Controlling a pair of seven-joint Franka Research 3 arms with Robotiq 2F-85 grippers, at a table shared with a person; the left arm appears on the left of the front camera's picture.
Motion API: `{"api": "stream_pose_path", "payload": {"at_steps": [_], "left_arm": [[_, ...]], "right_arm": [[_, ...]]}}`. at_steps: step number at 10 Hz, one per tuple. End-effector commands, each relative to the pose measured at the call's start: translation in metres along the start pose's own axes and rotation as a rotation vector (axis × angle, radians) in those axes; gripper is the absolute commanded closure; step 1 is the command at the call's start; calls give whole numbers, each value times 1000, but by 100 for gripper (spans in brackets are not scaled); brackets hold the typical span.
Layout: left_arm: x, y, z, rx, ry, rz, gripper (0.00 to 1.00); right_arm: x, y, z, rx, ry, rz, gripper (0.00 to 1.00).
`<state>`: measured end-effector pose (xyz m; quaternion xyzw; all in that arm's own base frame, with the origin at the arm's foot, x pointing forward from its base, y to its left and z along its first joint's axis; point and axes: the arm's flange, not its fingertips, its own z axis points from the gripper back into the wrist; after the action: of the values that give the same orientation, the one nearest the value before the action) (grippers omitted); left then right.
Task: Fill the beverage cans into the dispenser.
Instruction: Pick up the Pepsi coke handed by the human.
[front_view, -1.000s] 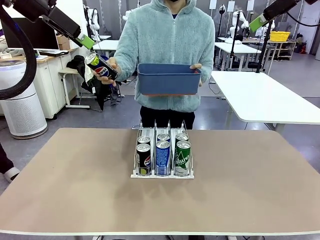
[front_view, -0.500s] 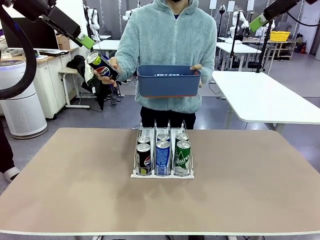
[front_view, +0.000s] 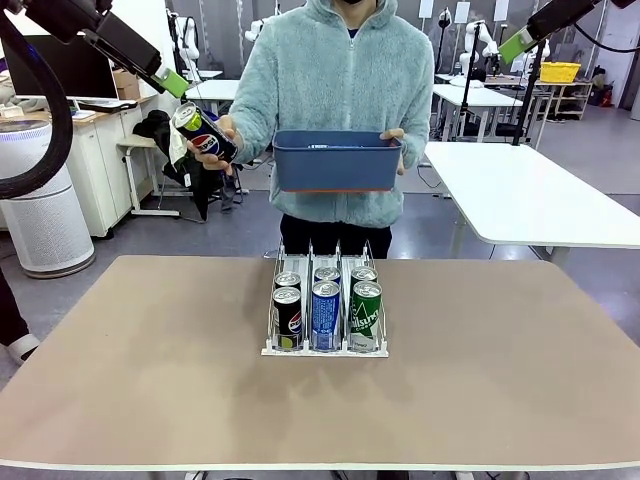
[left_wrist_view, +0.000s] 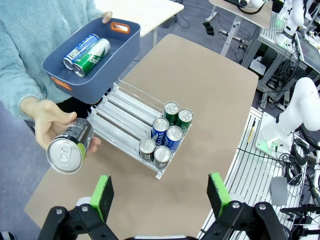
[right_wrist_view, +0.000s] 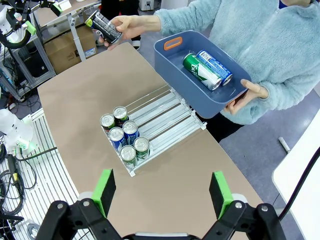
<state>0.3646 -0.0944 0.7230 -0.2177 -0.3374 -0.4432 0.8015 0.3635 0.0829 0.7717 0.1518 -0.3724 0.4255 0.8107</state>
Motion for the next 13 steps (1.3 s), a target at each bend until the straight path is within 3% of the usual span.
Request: {"api": "stream_pose_path", "payload": {"at_steps": [1, 2, 4, 13], "left_arm": [[-2, 3, -1, 103, 60, 24, 0], [-6, 12, -1, 230, 144, 22, 0], [-8, 15, -9, 301, 142, 30, 0], [-13, 58, -47, 324, 21, -18, 0]], "right_arm": [[-1, 1, 1, 1, 0, -1, 0], [-1, 1, 1, 1, 0, -1, 0], [-1, 1, 1, 1, 0, -1, 0], [-1, 1, 1, 1, 0, -1, 0]]}}
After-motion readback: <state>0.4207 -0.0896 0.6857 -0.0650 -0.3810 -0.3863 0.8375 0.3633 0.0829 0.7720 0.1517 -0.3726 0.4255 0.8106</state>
